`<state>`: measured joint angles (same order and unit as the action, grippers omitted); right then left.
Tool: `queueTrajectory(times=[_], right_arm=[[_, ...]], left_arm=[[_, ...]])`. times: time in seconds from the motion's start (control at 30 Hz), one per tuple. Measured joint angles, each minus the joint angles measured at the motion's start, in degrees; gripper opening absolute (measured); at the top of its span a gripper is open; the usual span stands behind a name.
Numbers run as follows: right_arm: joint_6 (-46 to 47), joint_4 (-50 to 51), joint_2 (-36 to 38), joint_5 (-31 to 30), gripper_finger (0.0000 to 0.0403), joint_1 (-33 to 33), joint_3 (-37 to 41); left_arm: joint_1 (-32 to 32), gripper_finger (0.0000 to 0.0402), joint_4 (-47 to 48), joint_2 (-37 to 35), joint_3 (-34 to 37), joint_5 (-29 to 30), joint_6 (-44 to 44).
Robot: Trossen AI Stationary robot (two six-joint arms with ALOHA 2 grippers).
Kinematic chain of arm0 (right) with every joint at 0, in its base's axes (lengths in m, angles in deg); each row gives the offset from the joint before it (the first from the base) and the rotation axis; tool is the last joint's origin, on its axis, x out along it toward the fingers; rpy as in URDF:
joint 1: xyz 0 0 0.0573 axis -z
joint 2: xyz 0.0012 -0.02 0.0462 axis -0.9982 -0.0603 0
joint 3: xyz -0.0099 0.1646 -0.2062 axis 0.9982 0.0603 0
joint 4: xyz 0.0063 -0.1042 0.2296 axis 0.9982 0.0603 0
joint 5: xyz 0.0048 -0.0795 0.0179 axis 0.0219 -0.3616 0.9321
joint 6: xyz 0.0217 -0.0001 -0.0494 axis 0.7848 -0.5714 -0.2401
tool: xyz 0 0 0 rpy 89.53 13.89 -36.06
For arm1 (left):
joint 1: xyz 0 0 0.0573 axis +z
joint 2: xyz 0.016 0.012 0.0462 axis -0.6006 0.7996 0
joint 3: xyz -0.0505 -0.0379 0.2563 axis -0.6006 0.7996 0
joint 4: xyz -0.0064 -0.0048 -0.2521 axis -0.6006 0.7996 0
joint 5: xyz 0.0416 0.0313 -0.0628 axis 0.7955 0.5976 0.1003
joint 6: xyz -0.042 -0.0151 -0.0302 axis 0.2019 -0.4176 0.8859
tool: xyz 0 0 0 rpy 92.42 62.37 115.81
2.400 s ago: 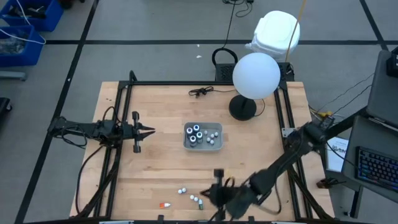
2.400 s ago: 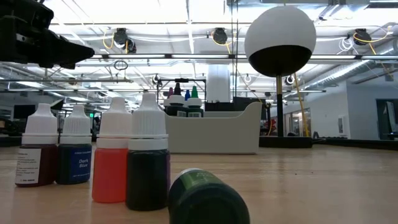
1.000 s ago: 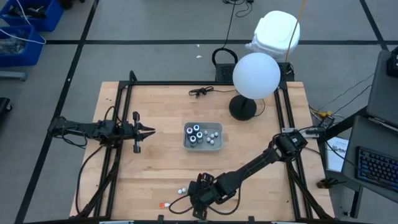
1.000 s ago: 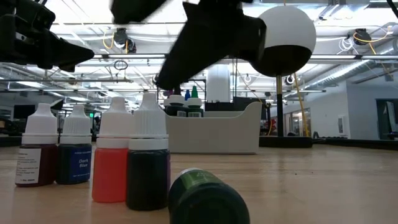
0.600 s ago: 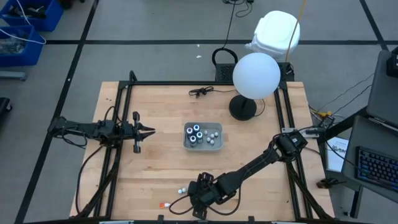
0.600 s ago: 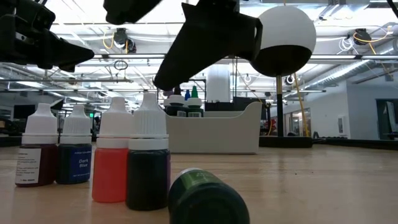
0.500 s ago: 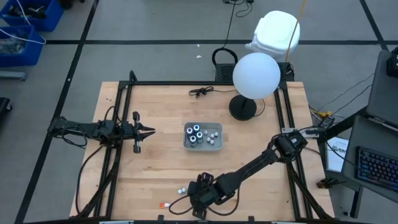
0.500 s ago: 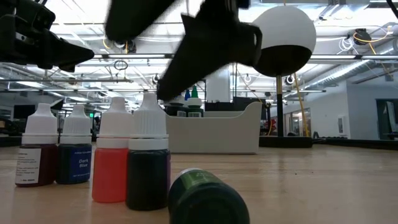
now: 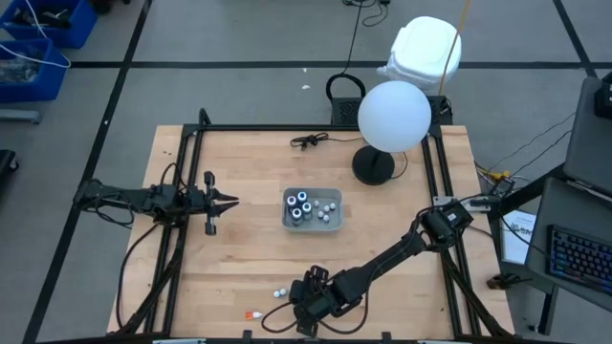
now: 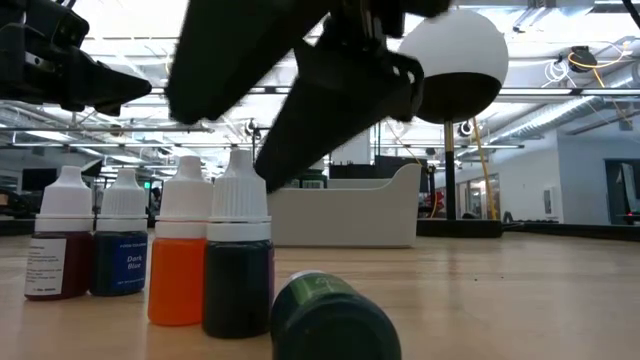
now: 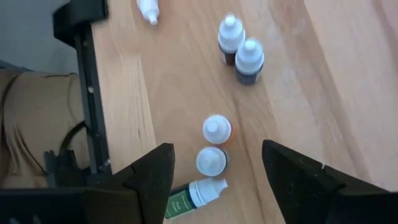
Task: Pick & Place food coloring
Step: Put the small violet food coloring bottle into the gray bin
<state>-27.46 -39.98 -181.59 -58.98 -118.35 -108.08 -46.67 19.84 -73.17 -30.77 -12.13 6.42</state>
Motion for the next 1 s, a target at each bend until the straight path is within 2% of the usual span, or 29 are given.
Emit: queueTrajectory(times=[0.3, 0.67, 1.0], right_arm=[[1.38, -3.69, 0.0, 0.15, 0.0233, -0.17, 4.39], [1.29, -5.18, 0.02, 0.11, 0.0232, -0.17, 4.63], [0.79, -5.02, 0.0, 0.09, 0.0172, -0.17, 4.63]], left_arm=[[0.0, 0.0049, 0.0, 0.0, 0.0, 0.04, 0.0], [0.0, 0.0049, 0.0, 0.0, 0.0, 0.04, 0.0], [0.0, 0.0049, 0.0, 0.0, 0.0, 0.04, 0.0]])
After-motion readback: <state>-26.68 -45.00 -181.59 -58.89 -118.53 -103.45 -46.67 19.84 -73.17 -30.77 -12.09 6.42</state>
